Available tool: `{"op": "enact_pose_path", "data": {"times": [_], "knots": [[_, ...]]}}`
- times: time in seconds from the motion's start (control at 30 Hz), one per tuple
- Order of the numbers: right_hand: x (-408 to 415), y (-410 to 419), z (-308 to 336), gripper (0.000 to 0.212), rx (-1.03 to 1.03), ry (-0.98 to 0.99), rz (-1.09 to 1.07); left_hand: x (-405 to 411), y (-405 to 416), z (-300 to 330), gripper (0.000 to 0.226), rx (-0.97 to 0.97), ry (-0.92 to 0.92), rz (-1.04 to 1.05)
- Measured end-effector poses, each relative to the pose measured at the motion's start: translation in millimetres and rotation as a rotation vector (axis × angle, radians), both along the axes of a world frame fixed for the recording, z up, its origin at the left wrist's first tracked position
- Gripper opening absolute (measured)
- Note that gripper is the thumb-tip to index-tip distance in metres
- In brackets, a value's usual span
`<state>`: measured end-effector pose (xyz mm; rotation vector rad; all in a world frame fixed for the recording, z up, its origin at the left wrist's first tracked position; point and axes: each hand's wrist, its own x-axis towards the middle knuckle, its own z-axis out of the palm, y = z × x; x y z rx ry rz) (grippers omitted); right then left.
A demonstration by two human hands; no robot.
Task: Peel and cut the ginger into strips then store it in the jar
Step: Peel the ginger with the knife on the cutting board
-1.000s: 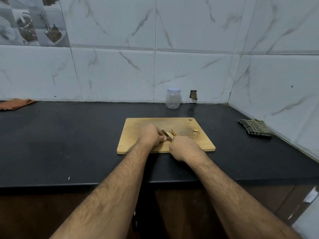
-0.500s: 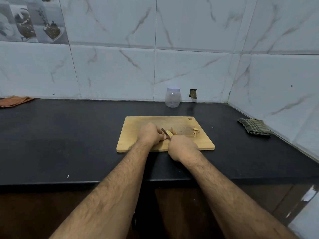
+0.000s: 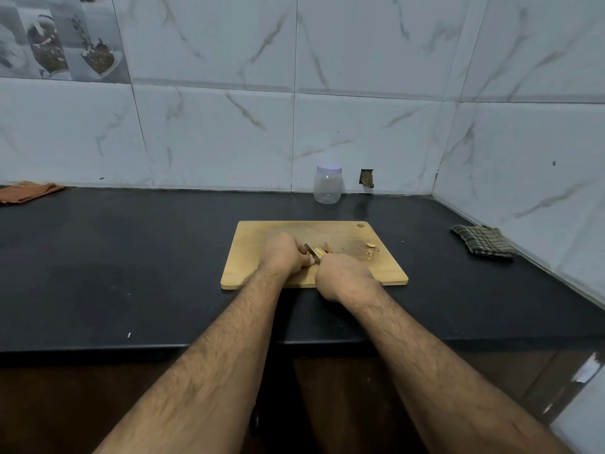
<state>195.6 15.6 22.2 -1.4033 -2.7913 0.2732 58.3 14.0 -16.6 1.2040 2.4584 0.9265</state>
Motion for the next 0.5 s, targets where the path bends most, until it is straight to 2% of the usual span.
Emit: {"op": "enact_pose_path", "data": {"times": [0.5], "knots": [[-4.7, 1.1, 2.6, 0.032, -0.023, -0.046, -0.013, 0.2, 1.7, 1.8, 0.016, -0.008, -0.002, 0.025]]}}
